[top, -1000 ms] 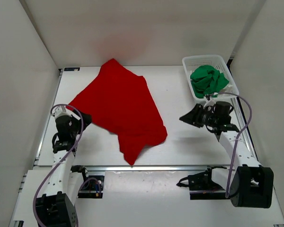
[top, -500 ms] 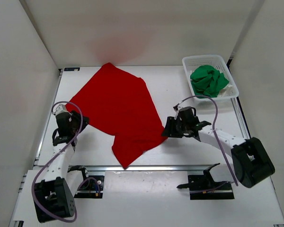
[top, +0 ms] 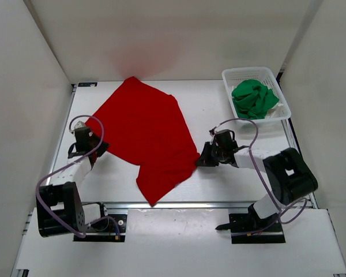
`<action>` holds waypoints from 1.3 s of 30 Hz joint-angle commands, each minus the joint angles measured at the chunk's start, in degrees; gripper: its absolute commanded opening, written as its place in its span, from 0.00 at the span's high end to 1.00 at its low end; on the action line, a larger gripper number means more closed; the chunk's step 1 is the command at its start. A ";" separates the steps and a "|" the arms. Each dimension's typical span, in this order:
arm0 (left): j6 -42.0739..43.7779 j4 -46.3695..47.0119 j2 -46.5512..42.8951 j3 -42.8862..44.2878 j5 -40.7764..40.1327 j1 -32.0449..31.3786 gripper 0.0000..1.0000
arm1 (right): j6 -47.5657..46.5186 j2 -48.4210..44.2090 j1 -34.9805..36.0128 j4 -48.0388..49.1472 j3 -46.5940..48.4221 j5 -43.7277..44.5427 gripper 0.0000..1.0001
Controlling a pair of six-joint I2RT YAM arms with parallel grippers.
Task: Fold and stack the t-shirts
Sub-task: Flatten out the tshirt
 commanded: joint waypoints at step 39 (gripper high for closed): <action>-3.67 0.59 17.05 7.28 -8.22 13.24 0.59 | -2.77 -15.23 7.92 5.63 -0.97 1.81 0.59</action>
